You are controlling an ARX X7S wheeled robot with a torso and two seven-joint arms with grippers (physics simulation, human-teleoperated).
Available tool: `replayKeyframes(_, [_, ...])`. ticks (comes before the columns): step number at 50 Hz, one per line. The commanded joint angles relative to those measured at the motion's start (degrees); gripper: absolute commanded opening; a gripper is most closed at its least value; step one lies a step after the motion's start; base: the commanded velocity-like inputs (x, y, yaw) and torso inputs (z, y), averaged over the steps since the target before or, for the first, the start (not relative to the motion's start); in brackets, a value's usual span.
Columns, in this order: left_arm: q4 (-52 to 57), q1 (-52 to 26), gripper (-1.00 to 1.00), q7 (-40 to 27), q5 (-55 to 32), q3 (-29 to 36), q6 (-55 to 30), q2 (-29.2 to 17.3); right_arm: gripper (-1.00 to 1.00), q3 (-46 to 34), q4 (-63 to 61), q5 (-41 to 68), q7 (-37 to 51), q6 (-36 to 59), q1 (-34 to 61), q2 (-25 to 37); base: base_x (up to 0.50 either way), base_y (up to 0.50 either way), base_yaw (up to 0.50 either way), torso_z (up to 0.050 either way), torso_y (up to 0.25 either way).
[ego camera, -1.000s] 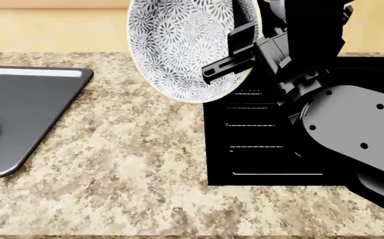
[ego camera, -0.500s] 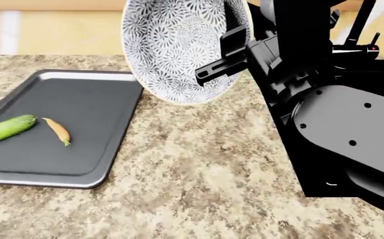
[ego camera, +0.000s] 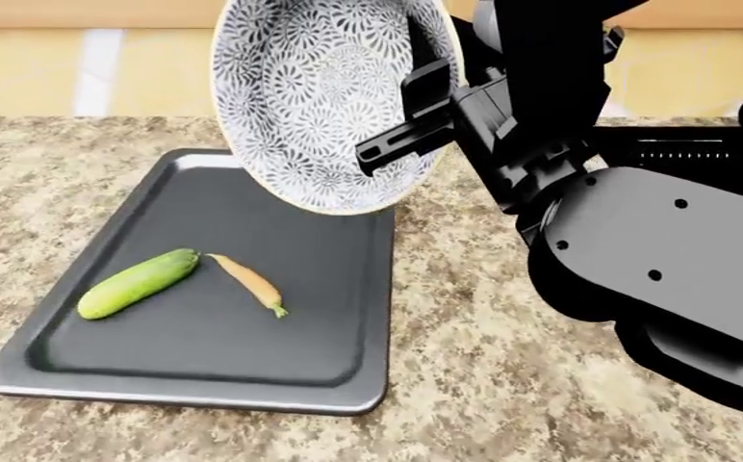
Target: Place the two vegetables and bowl onto the tray for setting up a vegetable dip station.
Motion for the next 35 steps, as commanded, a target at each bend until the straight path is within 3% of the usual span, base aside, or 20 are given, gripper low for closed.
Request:
replayKeyframes(1, [-0.01,0.43,1.00,0.09,0.01,-0.35,0.18,0.07,-1.00,0.79,0.50,-0.99,-0.01,-0.23,-0.09,-0.70,0.34,0.32,0.00,0.000,0.000])
replayKeyframes(16, [0.12,0.43,1.00,-0.05,-0.30,-0.71,0.17,-0.13,-1.00,0.72,0.48,0.08,-0.54,-0.01,0.65,-2.42,0.02,0.03,0.00,0.000,0.001])
replayKeyframes(25, [0.23,0.77,1.00,-0.07,-0.02,-0.85,0.27,-0.08,-1.00,-0.32,1.15,0.19,-0.96,0.86,1.24,-4.21,0.23,0.07,0.00,0.000,0.001])
replayKeyframes(35, [0.18,1.11,1.00,-0.09,-0.07,-1.10,0.50,-0.12,-1.00,4.03,7.53,12.22,-0.98,2.32,3.51,-8.71,0.00,0.00,0.00,0.000,0.000])
